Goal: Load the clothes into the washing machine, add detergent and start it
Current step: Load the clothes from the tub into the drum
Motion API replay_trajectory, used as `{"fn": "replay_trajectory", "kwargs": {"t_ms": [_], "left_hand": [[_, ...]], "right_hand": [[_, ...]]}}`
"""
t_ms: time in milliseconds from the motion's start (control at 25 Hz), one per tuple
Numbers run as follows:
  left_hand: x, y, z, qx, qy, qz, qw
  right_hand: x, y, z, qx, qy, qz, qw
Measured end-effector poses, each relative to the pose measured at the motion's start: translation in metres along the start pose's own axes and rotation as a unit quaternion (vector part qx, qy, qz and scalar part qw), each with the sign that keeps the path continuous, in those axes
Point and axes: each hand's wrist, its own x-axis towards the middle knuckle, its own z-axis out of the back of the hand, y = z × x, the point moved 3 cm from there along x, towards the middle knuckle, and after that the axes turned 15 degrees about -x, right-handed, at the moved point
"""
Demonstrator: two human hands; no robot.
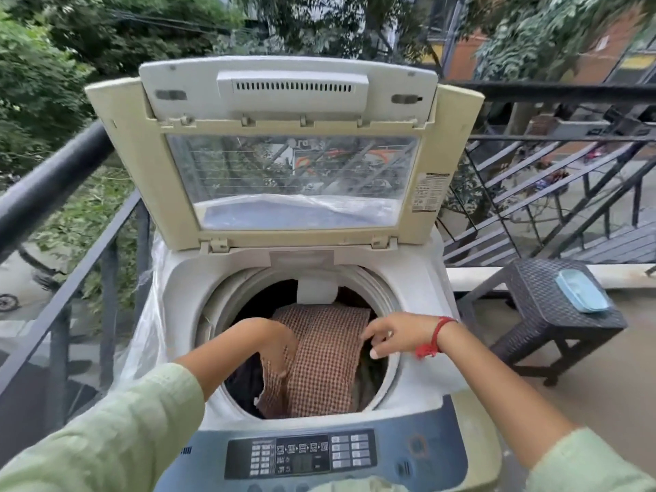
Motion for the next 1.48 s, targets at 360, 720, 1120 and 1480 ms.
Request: {"fn": "replay_trajectory", "kwargs": {"t_ms": [360, 720, 1120, 1480], "left_hand": [[-0.039, -0.134, 0.080, -0.218, -0.365, -0.352, 0.834], [0.059, -0.371, 0.009, 0.085, -0.059, -0.370, 0.923], [0.289, -0.431, -0.087, 0.127, 0.127, -0.133, 0.975], [0.481, -0.413, -0.237, 0.109, 0.009, -0.080, 0.991]], "right_hand": [[-0.116, -0.089, -0.001, 0.291, -0.479, -0.032, 0.828], [-0.207, -0.212, -0.195, 0.446, -0.530, -0.303, 0.655], [-0.100, -0.341, -0.425, 0.530, -0.260, -0.419, 0.690], [0.075, -0.418, -0.545, 0.319, -0.136, -0.377, 0.859]]}}
